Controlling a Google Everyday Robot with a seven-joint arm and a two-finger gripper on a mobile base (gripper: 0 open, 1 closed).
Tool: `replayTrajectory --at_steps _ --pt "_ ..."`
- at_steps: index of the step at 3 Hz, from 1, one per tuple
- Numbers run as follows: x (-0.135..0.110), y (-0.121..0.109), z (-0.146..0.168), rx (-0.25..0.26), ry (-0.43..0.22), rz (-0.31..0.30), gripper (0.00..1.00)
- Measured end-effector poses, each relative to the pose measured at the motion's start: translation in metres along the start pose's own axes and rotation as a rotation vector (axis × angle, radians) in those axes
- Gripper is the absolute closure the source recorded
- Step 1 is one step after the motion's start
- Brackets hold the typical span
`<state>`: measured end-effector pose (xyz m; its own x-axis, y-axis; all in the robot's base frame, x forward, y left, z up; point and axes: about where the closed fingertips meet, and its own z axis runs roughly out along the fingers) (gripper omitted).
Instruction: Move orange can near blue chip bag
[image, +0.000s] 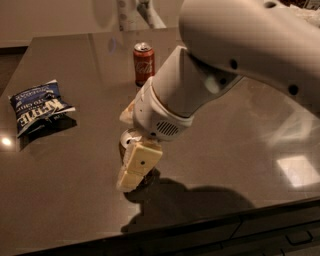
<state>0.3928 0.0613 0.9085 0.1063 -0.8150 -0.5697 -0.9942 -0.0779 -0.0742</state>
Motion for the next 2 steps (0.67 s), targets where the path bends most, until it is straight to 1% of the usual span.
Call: replayTrajectory --at_steps 1,2 --pt "0.002 -0.004 0.001 0.0 -0.01 0.002 0.41" --pt "-0.001 -0.016 -0.005 0.004 -0.019 0.008 0.64"
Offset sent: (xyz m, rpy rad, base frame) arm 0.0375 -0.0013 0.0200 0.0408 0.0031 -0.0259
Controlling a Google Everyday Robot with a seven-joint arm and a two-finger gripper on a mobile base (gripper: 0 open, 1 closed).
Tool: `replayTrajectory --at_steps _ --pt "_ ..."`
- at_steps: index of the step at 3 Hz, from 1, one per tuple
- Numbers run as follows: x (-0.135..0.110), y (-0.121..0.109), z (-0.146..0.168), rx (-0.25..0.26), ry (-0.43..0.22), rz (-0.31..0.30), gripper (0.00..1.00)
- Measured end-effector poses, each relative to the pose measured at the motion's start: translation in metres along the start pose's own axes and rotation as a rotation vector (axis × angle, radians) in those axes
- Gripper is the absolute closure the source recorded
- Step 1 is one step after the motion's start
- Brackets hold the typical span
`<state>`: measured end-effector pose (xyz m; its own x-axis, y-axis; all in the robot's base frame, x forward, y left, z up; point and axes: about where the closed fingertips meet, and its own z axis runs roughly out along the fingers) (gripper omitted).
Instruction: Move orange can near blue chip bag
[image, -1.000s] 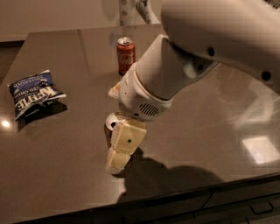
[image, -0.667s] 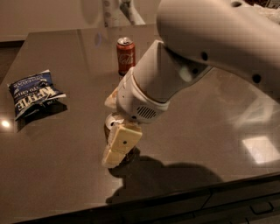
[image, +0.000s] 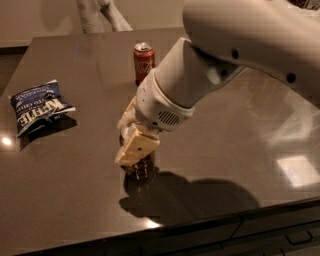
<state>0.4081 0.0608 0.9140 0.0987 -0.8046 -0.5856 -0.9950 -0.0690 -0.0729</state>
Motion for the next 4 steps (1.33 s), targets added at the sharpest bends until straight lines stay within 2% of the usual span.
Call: replayTrajectory --at_steps 1,2,4 --pt "-0.019 -0.02 -0.008 0.008 -0.011 0.0 0.87" --pt "-0.051 -0.045 -0.009 0.01 -0.034 0.001 1.0" --pt "-0.124 -0.061 0.023 -0.017 -0.082 -0.022 1.0"
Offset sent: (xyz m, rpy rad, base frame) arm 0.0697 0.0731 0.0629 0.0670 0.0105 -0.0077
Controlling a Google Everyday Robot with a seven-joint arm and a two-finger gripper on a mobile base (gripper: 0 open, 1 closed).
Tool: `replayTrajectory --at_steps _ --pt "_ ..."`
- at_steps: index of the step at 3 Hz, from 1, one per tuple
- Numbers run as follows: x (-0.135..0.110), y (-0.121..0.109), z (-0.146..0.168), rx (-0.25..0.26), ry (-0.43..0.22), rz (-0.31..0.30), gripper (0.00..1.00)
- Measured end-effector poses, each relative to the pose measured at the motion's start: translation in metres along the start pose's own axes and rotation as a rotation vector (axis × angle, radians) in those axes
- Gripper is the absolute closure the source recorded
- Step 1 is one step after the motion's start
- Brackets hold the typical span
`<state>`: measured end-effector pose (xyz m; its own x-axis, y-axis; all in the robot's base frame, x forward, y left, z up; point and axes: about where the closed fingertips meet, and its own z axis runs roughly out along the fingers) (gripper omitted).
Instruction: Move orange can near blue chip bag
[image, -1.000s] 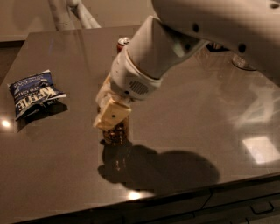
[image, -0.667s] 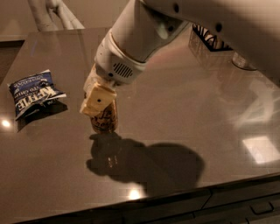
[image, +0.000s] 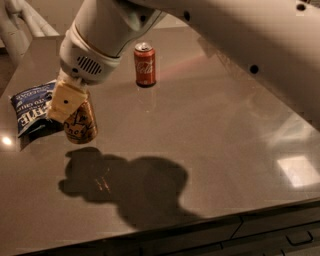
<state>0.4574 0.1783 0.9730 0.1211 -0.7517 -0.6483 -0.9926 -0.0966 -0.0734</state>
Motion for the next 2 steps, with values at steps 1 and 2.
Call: replayTrajectory --at_steps 1,2 --pt "-0.019 -0.006 0.028 -0.012 0.006 -0.023 1.0" --pt "-0.028 -0.015 0.047 -0.02 0.01 -0.035 1.0"
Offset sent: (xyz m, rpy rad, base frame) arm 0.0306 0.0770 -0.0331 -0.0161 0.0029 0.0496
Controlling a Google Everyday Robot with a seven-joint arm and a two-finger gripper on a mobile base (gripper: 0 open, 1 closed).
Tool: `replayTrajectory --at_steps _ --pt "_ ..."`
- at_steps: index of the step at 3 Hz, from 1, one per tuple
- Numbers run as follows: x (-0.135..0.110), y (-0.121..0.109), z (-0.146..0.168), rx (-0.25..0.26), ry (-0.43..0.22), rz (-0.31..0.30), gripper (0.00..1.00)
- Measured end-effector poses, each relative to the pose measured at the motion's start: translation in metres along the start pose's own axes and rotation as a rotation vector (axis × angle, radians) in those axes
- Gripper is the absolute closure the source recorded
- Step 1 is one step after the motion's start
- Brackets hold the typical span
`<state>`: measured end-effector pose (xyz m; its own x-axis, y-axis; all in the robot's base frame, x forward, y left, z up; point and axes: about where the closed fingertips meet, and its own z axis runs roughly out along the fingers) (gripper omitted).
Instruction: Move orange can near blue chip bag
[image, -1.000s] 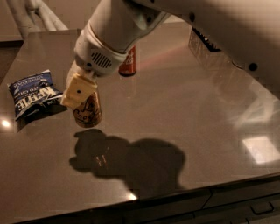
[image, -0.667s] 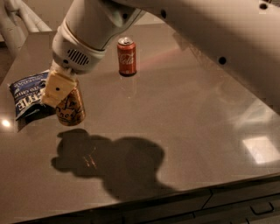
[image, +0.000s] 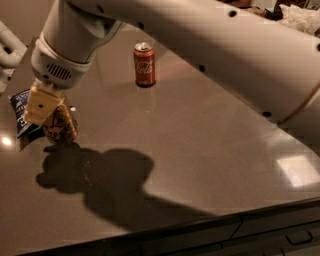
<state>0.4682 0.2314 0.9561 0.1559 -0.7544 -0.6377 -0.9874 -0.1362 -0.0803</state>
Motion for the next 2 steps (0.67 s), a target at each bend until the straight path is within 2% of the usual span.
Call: replayTrajectory --at_steps 1,2 --pt "-0.003 -0.014 0.013 -0.02 0.005 -0.005 1.0" --pt "0.0 -0.026 0.023 -0.031 0.015 -0.003 0.86"
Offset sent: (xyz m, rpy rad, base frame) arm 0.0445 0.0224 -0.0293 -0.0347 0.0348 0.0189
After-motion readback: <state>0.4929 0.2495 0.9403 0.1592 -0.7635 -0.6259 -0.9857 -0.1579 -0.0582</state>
